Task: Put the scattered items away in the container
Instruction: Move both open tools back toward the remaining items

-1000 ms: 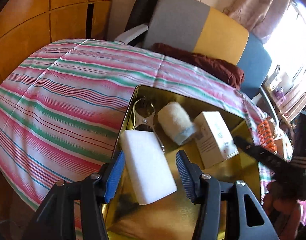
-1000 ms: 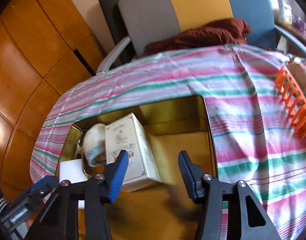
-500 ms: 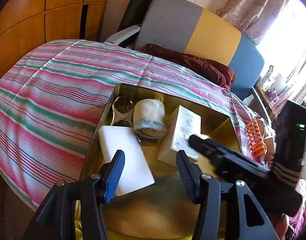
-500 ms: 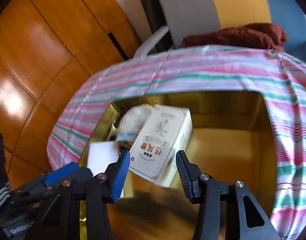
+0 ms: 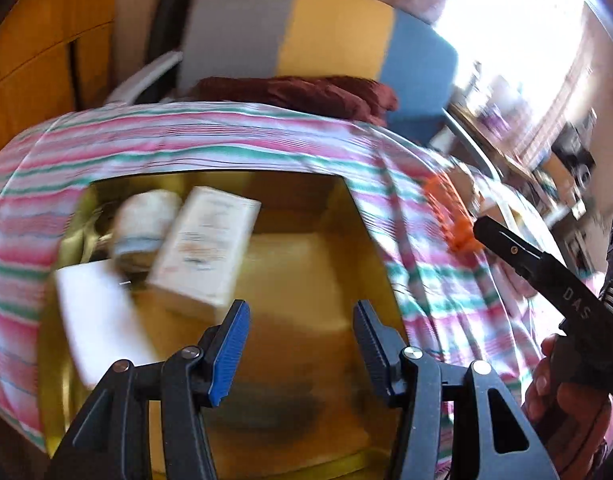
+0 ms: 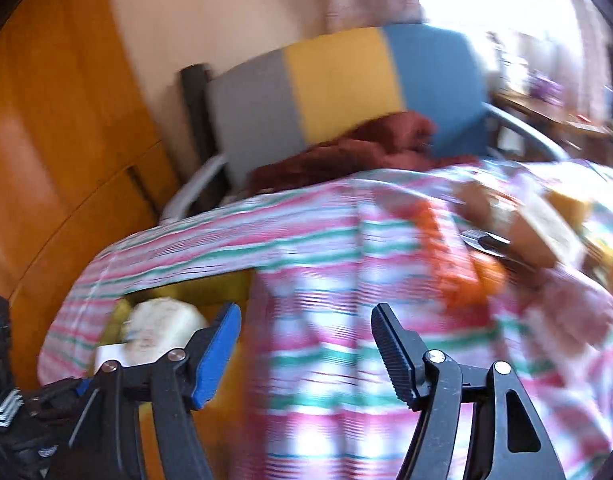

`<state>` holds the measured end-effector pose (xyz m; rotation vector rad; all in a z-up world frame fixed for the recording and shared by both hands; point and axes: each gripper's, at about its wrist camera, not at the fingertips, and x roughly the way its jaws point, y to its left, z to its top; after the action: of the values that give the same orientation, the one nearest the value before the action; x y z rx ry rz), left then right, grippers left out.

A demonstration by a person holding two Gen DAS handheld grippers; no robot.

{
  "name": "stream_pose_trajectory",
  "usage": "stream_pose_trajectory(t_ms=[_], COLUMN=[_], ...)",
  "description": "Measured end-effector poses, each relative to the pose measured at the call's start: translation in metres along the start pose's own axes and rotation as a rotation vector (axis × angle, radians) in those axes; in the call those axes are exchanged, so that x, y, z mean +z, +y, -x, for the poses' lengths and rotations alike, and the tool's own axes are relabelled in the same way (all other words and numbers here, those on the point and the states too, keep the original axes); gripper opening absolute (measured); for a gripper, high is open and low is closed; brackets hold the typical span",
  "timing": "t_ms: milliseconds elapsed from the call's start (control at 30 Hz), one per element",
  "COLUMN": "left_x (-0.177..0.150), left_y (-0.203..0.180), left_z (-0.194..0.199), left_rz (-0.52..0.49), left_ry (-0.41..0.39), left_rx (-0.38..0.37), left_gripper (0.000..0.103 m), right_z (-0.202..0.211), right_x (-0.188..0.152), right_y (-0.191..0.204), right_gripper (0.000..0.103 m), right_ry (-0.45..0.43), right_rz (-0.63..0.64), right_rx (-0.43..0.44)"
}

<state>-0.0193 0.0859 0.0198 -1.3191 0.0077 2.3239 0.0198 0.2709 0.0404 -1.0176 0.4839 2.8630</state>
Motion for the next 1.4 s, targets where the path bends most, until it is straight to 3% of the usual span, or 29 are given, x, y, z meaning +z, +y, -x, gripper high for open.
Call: stream_pose_trajectory(t_ms=[167,300,467,667,733,933,1033,1100,1167,1233,1300,1400], left_x=[0.003,0.005,0.005,-0.011,-0.012,-0.005,-0.004,-0.004,-0.003,-0.002,0.0,0.001], left_y=[-0.058,-0.1,-0.139,-0.158,-0.157,-0.143,-0.14,-0.138,-0.139,-0.141,-0.146,-0.152], left_z=[-0.014,-0.023,-0.047,-0.064,-0.064,-0.061,-0.064,-0.064,-0.063,-0.06,-0.057,-0.055], left_rz=[-0.145,-0.233,-0.284,-0.309,-0.303,-0.221,-0.203,-0.191,-0.186,-0.187,-0.196,-0.212], left_ry=[0.03,0.042,0.083,0.146,0.139,0.111,0.117,0.118,0.115,0.1,0.084,0.074], left_rx=[-0.07,-0.132,-0.161,-0.166,-0.162,-0.158,-0.159,-0.169,-0.176,-0.191,-0.2,-0.222], left_gripper=[0.055,0.055,0.055,0.055,0.055,0.055,0.055,0.055,0.055,0.055,0.055,0.056], right_z=[0.018,0.041,0.05,0.022,0.017,0.025,0.031,0.043,0.056,0.061,0.055,0.046], right_x=[-0.018,-0.018,0.0,0.003,-0.002,-0.022,-0.028,-0.03,-0.031,-0.029,-0.03,-0.033], right_y=[-0.081,-0.15,-0.211,-0.242,-0.243,-0.19,-0.164,-0.154,-0.16,-0.178,-0.2,-0.22], right_gripper=[0.073,0.073,0.071,0.068,0.059,0.059,0.059,0.059,0.061,0.061,0.061,0.061], right_ry=[0.007,-0.049,-0.098,-0.005,0.021,0.023,0.049,0.02,-0.049,-0.079,-0.015,0.05], right_rz=[-0.119,-0.222,-0.314,-0.349,-0.362,-0.195,-0.112,-0.097,-0.127,-0.18,-0.211,-0.148], right_rx=[-0.173,-0.303,-0.357,-0.28,-0.244,-0.098,0.068,0.113,0.055,-0.058,-0.234,-0.298])
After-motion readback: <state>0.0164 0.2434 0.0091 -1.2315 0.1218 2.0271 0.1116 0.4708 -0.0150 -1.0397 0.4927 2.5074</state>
